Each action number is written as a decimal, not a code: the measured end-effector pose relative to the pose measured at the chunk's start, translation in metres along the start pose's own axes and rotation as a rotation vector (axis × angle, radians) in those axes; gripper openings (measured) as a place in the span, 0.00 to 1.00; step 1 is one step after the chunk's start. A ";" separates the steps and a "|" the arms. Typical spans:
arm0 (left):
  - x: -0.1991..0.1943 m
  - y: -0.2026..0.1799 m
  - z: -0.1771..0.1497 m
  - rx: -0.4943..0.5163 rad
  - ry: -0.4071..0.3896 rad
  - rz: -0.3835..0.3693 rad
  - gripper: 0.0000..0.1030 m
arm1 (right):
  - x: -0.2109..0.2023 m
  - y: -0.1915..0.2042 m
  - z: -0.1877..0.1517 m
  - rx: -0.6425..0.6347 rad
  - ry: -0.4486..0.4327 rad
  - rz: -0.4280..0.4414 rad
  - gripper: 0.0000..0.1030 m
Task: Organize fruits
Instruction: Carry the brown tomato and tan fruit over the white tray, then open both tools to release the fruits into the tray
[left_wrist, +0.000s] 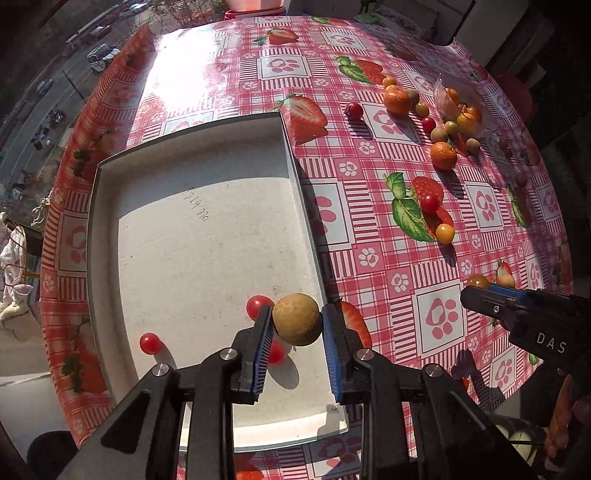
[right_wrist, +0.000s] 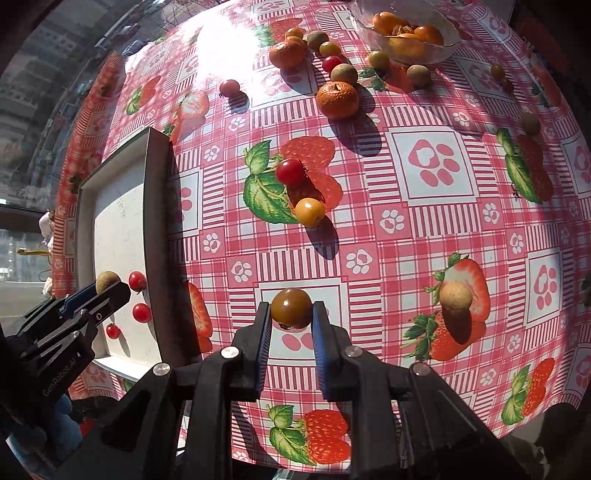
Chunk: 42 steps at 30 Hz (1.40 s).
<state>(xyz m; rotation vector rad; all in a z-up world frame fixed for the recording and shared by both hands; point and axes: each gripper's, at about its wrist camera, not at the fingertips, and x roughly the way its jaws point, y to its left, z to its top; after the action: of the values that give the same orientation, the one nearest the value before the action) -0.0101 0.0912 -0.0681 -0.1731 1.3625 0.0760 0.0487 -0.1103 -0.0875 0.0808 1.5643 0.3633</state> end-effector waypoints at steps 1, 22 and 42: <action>0.000 0.006 -0.001 -0.012 -0.001 0.004 0.27 | 0.001 0.007 0.001 -0.014 0.001 0.003 0.23; 0.026 0.107 0.001 -0.159 0.006 0.091 0.27 | 0.046 0.151 0.026 -0.261 0.053 0.060 0.22; 0.060 0.106 0.005 -0.122 0.055 0.125 0.28 | 0.108 0.199 0.038 -0.354 0.125 -0.016 0.27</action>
<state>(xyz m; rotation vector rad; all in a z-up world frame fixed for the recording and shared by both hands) -0.0092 0.1936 -0.1345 -0.1937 1.4233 0.2611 0.0473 0.1145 -0.1349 -0.2326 1.6001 0.6367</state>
